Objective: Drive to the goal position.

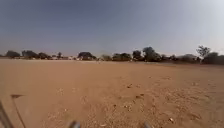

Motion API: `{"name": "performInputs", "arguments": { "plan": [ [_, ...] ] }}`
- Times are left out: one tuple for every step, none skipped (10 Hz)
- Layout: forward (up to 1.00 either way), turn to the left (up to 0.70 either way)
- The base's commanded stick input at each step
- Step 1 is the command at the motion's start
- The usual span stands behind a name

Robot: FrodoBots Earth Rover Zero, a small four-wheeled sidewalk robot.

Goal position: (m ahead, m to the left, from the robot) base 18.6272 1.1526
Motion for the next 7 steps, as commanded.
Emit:
{"name": "performInputs", "arguments": {
  "plan": [
    [0.70, 0.00],
    [0.70, 0.00],
    [0.70, 0.00],
    [0.70, 0.00],
    [0.70, 0.00],
    [0.70, 0.00],
    [0.70, 0.00]
  ]
}}
